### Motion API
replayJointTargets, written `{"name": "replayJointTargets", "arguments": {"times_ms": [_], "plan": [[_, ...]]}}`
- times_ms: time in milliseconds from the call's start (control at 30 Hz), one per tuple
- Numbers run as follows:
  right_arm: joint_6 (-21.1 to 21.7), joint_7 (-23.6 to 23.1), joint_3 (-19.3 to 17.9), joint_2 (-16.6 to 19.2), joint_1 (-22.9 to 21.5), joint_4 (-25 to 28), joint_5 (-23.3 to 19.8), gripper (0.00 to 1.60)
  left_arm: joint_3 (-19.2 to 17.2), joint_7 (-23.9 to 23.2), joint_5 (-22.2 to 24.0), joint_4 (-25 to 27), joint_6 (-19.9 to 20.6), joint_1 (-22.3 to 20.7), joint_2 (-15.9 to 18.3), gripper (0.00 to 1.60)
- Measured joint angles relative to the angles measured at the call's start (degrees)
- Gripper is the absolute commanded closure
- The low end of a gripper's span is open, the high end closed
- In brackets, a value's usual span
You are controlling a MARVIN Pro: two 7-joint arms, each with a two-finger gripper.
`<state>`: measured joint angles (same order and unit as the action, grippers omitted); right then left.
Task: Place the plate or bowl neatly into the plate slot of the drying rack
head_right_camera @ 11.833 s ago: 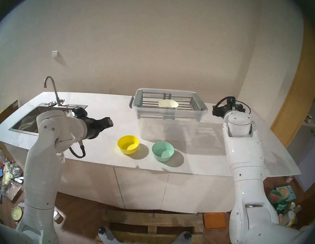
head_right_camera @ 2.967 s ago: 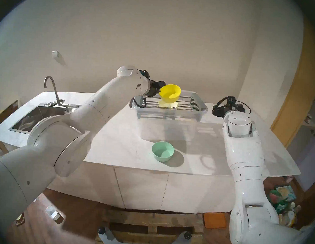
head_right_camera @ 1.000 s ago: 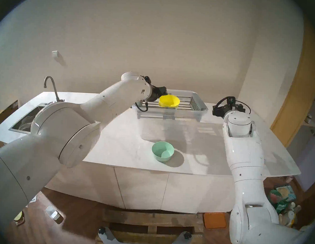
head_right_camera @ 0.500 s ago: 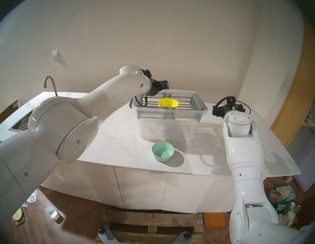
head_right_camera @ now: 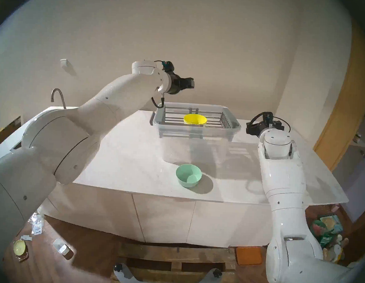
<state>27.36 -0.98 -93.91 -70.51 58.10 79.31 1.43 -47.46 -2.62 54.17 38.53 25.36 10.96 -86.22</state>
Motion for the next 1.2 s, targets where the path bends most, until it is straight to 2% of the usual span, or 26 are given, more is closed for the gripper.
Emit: {"name": "replayJointTargets", "arguments": {"times_ms": [67, 133, 233, 300, 500, 667, 767, 833, 1200], "plan": [[0.0, 0.0, 0.0, 0.0, 0.0, 0.0, 0.0, 0.0, 0.6, 0.2, -1.1, 4.5, -2.4, 1.8, 2.5, 0.0], [0.0, 0.0, 0.0, 0.0, 0.0, 0.0, 0.0, 0.0, 0.8, 0.4, -1.7, 6.4, -3.5, 2.8, 3.6, 0.0], [0.0, 0.0, 0.0, 0.0, 0.0, 0.0, 0.0, 0.0, 0.9, 1.8, -3.2, 11.8, -5.9, 5.4, 6.9, 0.0], [0.0, 0.0, 0.0, 0.0, 0.0, 0.0, 0.0, 0.0, 0.6, 4.0, -4.5, 17.2, -7.4, 8.0, 10.0, 0.0], [0.0, 0.0, 0.0, 0.0, 0.0, 0.0, 0.0, 0.0, -0.7, 9.8, -6.7, 28.1, -8.3, 13.4, 16.4, 0.0], [0.0, 0.0, 0.0, 0.0, 0.0, 0.0, 0.0, 0.0, -1.7, 12.8, -7.8, 33.9, -8.3, 15.1, 20.3, 0.0], [0.0, 0.0, 0.0, 0.0, 0.0, 0.0, 0.0, 0.0, -1.9, 13.9, -8.2, 35.9, -8.1, 15.5, 22.9, 0.0], [0.0, 0.0, 0.0, 0.0, 0.0, 0.0, 0.0, 0.0, -2.3, 14.9, -8.4, 35.3, -8.0, 15.4, 24.7, 0.0], [0.0, 0.0, 0.0, 0.0, 0.0, 0.0, 0.0, 0.0, -1.8, 16.6, -8.3, 35.0, -7.9, 15.3, 24.2, 0.0]]}}
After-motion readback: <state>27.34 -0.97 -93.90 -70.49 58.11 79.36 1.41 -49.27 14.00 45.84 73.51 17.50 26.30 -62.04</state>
